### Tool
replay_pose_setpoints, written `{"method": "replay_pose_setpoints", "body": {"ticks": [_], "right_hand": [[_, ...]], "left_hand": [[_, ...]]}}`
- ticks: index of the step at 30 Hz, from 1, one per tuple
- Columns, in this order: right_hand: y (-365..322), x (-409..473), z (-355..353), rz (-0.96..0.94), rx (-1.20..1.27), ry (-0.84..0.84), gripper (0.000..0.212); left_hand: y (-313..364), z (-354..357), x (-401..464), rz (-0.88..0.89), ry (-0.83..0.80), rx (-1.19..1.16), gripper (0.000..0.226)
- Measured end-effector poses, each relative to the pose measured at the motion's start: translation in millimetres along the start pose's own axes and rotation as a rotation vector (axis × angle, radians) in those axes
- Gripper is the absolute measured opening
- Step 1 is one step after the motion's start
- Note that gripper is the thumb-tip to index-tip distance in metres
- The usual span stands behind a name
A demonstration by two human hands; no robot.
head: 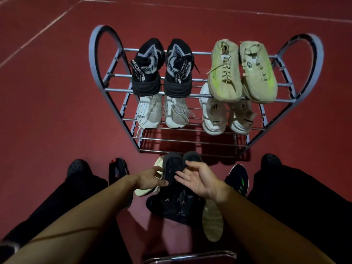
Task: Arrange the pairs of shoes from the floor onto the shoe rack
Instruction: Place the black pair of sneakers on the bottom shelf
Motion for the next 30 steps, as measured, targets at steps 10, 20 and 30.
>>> {"method": "replay_pose_setpoints", "body": {"ticks": [10,20,30], "right_hand": [[6.8,58.4,-58.8,-0.006,-0.430,0.239,0.031],[73.3,86.0,-161.1,0.058,-0.529,0.692,0.030],[100.4,103.1,-177.7,0.236,-0.267,0.699,0.049]], "left_hand": [[-43.2,15.4,55.6,-0.101,0.095,0.066,0.060],[-92.8,73.3,120.3,-0.238,0.045,-0.108,0.039],[-106.0,105.8,151.0,-0.387,0.013,-0.432,0.045]]}}
Point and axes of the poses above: each hand's wrist, its own x-axis towards the middle knuckle, its own z-axis out of the palm, y = z × x, the point moved 4 cm from there along x, towards the middle knuckle, and after that the axes turned 2 degrees about -z, right-handed, at the moved point
